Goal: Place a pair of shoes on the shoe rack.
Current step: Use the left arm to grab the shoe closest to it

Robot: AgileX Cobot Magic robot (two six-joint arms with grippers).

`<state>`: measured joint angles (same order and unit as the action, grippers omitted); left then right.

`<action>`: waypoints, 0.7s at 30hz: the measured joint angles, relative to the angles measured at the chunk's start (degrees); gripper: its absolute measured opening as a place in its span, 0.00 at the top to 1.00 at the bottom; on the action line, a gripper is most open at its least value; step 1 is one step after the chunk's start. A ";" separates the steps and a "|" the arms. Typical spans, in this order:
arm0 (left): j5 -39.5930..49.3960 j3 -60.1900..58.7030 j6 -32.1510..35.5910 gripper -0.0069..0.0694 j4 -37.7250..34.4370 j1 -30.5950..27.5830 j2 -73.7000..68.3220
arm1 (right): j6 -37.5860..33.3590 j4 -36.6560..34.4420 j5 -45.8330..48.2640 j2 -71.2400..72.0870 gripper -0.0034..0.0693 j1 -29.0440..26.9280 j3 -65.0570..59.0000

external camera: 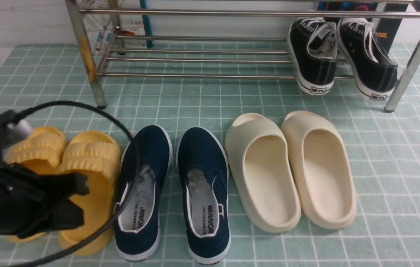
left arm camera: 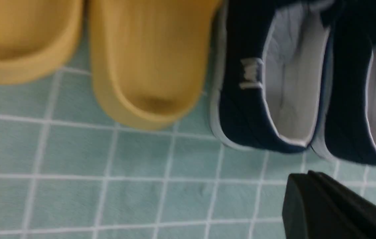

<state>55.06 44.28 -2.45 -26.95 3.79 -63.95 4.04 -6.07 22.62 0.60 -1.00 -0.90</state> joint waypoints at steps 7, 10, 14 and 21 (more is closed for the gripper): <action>-4.02 9.51 -1.65 0.93 4.33 9.80 -14.81 | 0.00 0.00 0.00 0.00 0.62 0.00 0.00; -10.62 10.54 -10.05 0.93 13.24 13.56 -18.61 | 0.00 0.00 0.00 0.00 0.62 0.00 0.00; -13.63 10.70 -20.00 0.85 22.17 16.26 -22.34 | 0.00 0.00 0.00 0.00 0.62 0.00 0.00; -15.65 10.82 -27.07 0.59 30.59 16.67 -26.43 | 0.00 0.00 0.00 0.00 0.62 0.00 0.00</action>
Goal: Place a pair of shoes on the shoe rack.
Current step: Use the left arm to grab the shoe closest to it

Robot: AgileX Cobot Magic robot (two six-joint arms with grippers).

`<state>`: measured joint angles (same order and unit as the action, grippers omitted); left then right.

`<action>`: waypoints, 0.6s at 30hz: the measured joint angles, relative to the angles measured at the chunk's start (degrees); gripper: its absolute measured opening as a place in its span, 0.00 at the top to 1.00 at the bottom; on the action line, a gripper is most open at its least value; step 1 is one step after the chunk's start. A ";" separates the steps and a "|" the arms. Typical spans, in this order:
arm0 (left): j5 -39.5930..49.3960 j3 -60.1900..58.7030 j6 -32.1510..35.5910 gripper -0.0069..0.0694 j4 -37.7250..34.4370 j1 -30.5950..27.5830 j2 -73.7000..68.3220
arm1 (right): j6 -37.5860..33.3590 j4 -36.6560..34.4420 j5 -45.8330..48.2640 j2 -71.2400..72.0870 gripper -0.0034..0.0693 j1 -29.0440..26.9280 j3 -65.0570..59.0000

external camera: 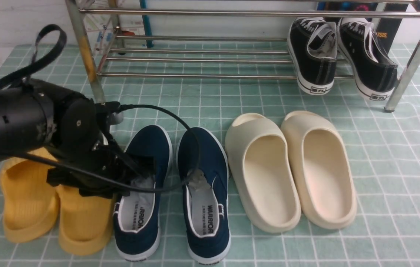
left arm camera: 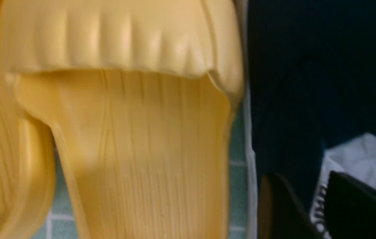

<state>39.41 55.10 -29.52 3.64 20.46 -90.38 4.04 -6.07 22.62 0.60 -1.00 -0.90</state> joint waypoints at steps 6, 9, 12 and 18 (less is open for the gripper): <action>-0.50 0.06 -0.40 0.49 0.42 0.00 -3.78 | 0.00 0.00 0.00 0.00 0.62 0.00 0.00; -0.84 0.10 -0.44 0.51 0.47 0.00 -5.21 | 0.00 0.00 0.00 0.00 0.62 0.00 0.00; -1.72 0.39 -0.44 0.67 0.43 0.02 -7.18 | 0.00 0.00 0.00 0.00 0.62 0.00 0.00; -1.26 0.37 -0.69 0.90 0.74 0.02 -6.41 | 0.00 0.00 0.00 0.00 0.62 0.00 0.00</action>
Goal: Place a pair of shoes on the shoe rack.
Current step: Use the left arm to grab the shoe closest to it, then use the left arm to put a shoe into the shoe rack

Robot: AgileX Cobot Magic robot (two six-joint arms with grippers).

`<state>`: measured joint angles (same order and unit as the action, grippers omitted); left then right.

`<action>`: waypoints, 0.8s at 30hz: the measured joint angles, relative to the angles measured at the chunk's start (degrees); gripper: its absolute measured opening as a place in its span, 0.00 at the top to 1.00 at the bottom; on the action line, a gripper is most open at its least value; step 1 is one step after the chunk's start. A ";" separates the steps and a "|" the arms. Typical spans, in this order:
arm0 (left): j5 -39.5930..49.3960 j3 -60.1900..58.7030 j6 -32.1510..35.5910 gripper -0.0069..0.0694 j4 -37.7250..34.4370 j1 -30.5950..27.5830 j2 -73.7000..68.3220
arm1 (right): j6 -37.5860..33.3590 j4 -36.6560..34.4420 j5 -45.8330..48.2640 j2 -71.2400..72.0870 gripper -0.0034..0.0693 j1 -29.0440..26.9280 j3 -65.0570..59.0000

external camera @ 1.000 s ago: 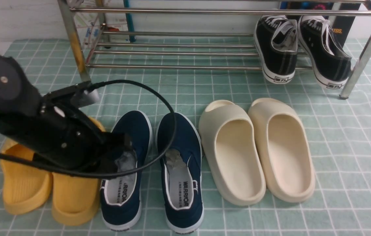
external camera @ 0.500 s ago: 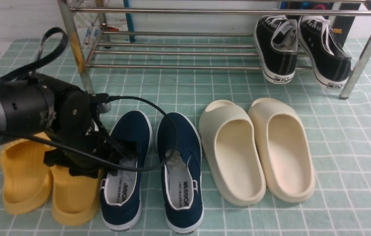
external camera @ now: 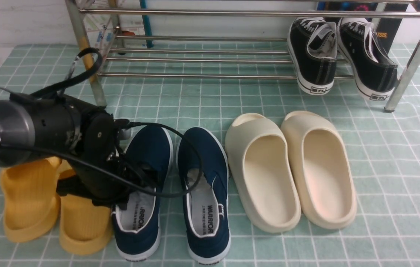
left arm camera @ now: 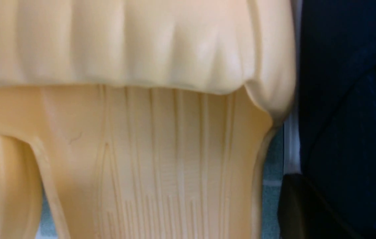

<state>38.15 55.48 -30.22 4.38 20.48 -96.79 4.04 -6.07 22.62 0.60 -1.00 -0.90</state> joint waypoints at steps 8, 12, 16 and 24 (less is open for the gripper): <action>2.78 1.52 0.00 0.90 -1.35 0.00 8.51 | 0.00 0.00 0.00 0.00 0.62 0.00 0.00; 4.75 9.53 0.54 0.90 -0.89 0.00 8.73 | 0.00 0.00 0.00 0.00 0.62 0.00 0.00; 7.77 20.58 2.69 0.90 0.83 -0.06 1.94 | 0.00 0.00 0.00 0.00 0.62 0.00 0.00; 14.18 44.05 7.21 0.90 0.61 -1.92 -13.55 | 0.00 0.00 0.00 0.00 0.62 0.00 0.00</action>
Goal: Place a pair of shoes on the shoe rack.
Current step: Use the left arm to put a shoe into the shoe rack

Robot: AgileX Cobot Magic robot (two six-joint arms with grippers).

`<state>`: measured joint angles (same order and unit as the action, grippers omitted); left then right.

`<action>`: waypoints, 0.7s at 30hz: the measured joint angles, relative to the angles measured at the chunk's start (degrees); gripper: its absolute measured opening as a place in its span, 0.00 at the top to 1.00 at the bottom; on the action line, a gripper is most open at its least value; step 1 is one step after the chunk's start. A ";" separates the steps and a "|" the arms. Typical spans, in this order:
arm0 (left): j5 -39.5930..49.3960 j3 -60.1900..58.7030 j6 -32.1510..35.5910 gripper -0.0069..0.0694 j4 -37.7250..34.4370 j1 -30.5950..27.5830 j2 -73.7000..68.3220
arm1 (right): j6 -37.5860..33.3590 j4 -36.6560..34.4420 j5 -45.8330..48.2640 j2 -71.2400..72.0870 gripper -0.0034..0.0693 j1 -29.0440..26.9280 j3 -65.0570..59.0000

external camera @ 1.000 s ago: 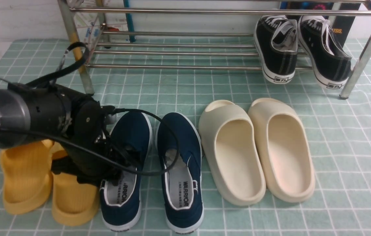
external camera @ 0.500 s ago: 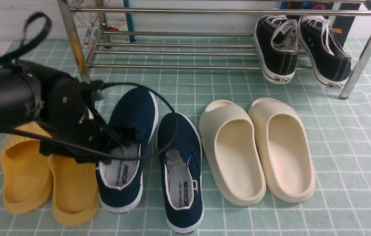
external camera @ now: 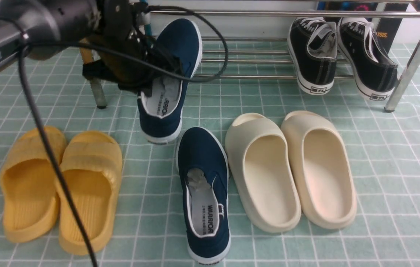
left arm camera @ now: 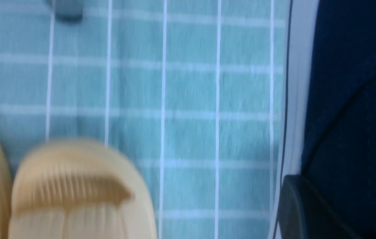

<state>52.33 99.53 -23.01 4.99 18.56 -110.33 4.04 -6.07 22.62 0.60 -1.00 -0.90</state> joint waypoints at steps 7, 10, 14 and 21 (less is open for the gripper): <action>11.65 27.80 3.51 0.90 -0.11 -2.32 -16.61 | 0.00 0.00 0.00 0.00 0.62 0.00 0.00; 14.59 33.19 4.35 0.90 -0.22 -2.84 -20.42 | 0.00 0.00 0.00 0.00 0.62 0.00 0.00; 15.58 41.81 4.49 0.90 -0.03 -3.64 -27.24 | 0.00 0.00 0.00 0.00 0.62 0.00 0.00; 9.94 44.43 2.06 0.90 1.18 -4.43 -30.23 | 0.00 0.00 0.00 0.00 0.62 0.00 0.00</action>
<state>62.28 143.96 -20.94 6.17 14.13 -140.57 4.04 -6.07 22.62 0.60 -1.00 -0.90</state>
